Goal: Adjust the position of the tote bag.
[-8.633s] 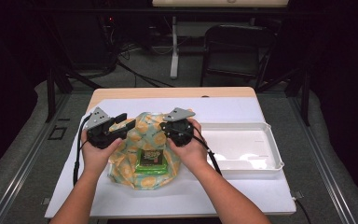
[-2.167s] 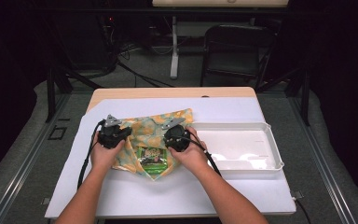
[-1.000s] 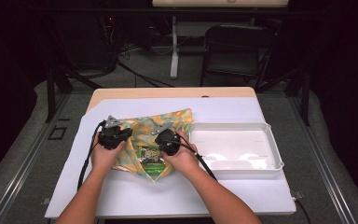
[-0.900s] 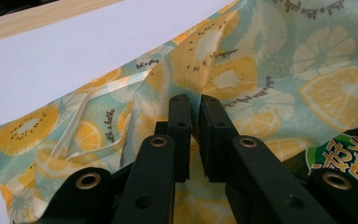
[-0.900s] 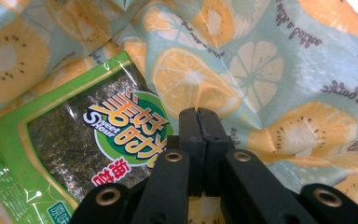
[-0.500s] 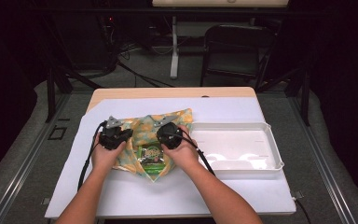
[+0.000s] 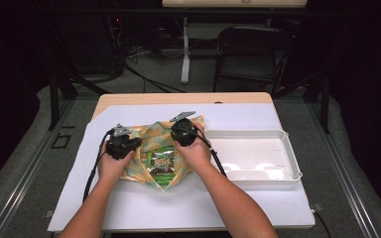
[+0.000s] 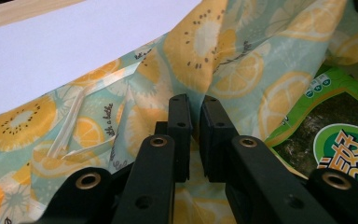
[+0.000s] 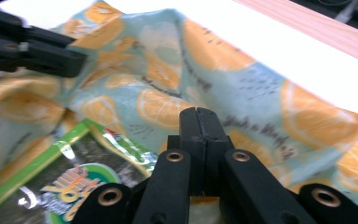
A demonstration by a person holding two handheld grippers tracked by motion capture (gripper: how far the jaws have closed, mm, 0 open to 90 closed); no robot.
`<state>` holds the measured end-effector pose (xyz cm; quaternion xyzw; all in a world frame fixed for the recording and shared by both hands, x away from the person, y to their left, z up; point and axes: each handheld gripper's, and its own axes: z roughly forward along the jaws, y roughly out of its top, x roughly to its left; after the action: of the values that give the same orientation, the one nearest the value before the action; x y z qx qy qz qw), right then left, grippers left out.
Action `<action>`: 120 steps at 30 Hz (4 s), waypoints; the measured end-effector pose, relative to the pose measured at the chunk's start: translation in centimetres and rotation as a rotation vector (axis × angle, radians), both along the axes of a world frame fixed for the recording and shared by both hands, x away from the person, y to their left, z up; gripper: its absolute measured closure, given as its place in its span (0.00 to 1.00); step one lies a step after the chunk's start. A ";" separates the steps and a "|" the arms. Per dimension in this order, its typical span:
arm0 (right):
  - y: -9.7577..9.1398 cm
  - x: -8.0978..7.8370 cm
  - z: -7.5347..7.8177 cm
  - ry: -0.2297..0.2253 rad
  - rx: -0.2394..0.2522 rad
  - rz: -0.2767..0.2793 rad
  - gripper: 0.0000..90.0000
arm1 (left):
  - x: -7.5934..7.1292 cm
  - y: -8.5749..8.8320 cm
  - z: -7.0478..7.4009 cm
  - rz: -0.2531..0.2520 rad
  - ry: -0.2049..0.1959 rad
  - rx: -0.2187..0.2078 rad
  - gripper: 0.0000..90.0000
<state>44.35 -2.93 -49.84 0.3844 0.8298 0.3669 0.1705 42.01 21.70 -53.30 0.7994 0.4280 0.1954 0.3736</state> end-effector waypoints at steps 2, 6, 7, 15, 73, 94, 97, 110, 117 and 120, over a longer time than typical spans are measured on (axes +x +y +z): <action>-0.2 0.5 -0.3 0.011 -0.004 -0.014 1.00 | 0.0 0.0 0.0 0.002 0.002 -0.002 0.93; -0.4 1.1 -0.9 0.025 -0.019 -0.034 1.00 | 0.0 0.1 -0.1 0.004 0.003 0.000 0.93; -0.5 1.2 -1.0 0.027 -0.023 -0.037 1.00 | 0.0 0.1 -0.2 0.010 -0.003 -0.003 0.93; -0.6 2.1 -2.2 0.062 -0.062 -0.059 1.00 | 0.1 0.3 -0.4 0.018 0.006 -0.003 0.93; -0.4 2.9 -3.7 0.106 -0.060 -0.078 1.00 | -0.2 -1.3 -1.4 -0.087 0.052 0.148 0.59; -0.4 2.8 -3.7 0.106 -0.062 -0.080 1.00 | -0.4 -2.0 -2.0 -0.117 0.057 0.206 0.84; -0.4 2.8 -3.6 0.110 -0.068 -0.075 1.00 | -0.4 -2.1 -2.0 -0.117 0.054 0.204 0.91; -0.4 3.0 -3.8 0.102 -0.080 -0.086 1.00 | 0.2 -1.3 -1.7 -0.038 0.070 0.065 1.00; 0.1 3.0 -4.1 0.100 -0.118 -0.094 1.00 | 0.5 -1.2 -2.2 -0.037 0.110 0.092 1.00; 0.3 3.1 -4.2 0.106 -0.131 -0.098 1.00 | 0.5 -1.2 -2.3 -0.028 0.113 0.093 1.00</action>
<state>47.45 -2.66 -54.04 0.4316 0.8400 0.2821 0.1691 42.54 20.49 -55.56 0.8314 0.4279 0.1643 0.3142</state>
